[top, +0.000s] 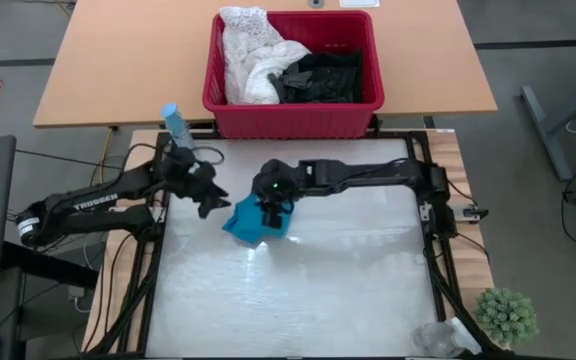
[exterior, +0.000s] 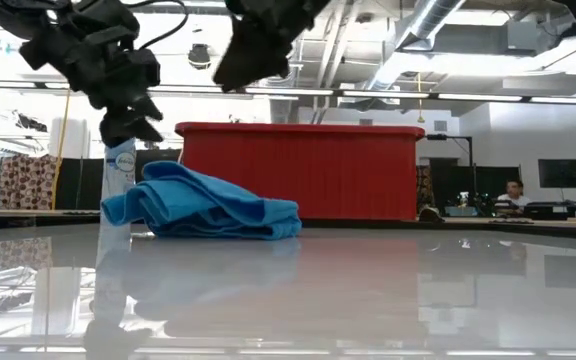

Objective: Fold laundry
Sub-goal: Fold the blue shorts

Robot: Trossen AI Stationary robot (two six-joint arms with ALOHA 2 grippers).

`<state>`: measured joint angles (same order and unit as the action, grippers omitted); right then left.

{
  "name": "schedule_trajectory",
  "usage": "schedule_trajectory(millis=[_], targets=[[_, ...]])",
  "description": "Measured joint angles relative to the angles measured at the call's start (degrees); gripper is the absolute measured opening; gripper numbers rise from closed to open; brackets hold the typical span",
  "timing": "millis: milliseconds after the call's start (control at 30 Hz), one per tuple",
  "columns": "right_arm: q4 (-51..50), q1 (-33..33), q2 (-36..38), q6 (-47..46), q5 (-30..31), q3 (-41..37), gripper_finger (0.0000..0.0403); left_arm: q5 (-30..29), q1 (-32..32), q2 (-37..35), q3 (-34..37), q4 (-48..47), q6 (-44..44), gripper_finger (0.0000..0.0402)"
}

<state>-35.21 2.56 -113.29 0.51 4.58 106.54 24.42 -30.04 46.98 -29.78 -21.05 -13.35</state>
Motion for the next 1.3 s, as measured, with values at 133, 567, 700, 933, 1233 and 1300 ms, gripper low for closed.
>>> schedule_trajectory(millis=[133, 567, 700, 933, 1233, 1300], targets=[[-2.2, 0.3, 2.7, 0.0, 0.2, 0.0, 0.0179, -13.0, 5.3, 0.3, 0.0, -4.4, 5.2, 0.0198], [-7.0, -0.9, 2.4, -1.9, -0.2, 0.0, 0.0178, -33.7, 17.8, 1.8, 0.0, 0.7, 23.4, 0.0198], [-6.8, -1.0, 2.4, -1.3, -0.1, 0.0, 0.0178, -31.3, 18.5, 6.8, -0.1, 2.0, 24.3, 0.0198], [-8.3, -1.2, 2.4, -1.5, -0.1, 0.0, 0.0178, -30.9, 19.8, 16.0, 0.0, 5.6, 24.7, 0.0198], [-11.3, -1.2, 2.4, -2.0, -0.1, 0.0, 0.0177, -32.7, 20.4, 16.8, -1.3, 8.3, 23.7, 0.0198], [-11.1, -1.2, 2.4, -2.0, -0.1, 0.0, 0.0177, -32.8, 20.4, 16.1, -1.5, 9.1, 24.0, 0.0198]])
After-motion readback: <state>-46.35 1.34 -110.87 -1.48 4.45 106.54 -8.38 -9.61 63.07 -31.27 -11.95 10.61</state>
